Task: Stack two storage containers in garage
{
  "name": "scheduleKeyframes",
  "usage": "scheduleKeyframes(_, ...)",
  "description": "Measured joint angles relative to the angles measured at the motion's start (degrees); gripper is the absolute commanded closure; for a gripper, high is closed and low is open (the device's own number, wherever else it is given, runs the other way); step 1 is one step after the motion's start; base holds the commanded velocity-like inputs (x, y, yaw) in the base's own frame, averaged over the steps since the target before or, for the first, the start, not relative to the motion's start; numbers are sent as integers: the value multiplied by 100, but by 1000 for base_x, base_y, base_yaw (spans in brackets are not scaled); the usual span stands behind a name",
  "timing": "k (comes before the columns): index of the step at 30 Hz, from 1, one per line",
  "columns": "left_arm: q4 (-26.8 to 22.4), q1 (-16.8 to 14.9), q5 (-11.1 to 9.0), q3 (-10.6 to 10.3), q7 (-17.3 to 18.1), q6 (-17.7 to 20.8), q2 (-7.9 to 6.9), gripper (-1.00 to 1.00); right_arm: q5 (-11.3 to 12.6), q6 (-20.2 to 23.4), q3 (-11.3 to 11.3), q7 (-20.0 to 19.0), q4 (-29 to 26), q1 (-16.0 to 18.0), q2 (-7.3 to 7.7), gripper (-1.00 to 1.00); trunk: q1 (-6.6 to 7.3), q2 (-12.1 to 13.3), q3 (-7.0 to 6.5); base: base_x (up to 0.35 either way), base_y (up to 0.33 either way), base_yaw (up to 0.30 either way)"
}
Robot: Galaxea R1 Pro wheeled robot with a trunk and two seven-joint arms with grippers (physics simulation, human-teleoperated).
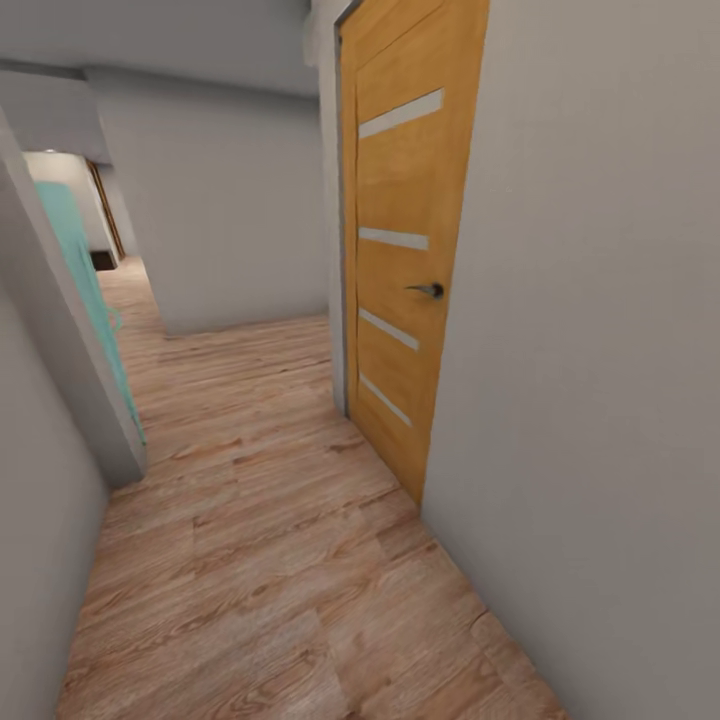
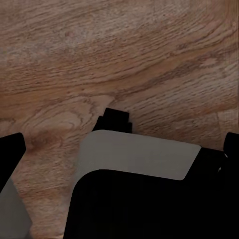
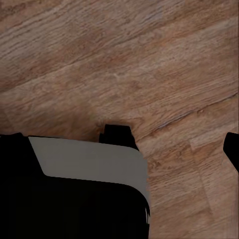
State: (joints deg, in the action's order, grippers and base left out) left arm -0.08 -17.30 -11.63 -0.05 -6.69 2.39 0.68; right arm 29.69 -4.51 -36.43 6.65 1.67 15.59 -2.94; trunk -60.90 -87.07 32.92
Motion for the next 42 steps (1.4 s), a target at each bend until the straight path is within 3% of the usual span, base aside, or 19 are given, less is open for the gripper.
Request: scheduleKeyframes(42, 0, -3, 0, 0, 0, -3, 0, -100, -1, 0, 0, 0, 0, 0, 0, -100, 0, 0, 0, 320, 0, 275)
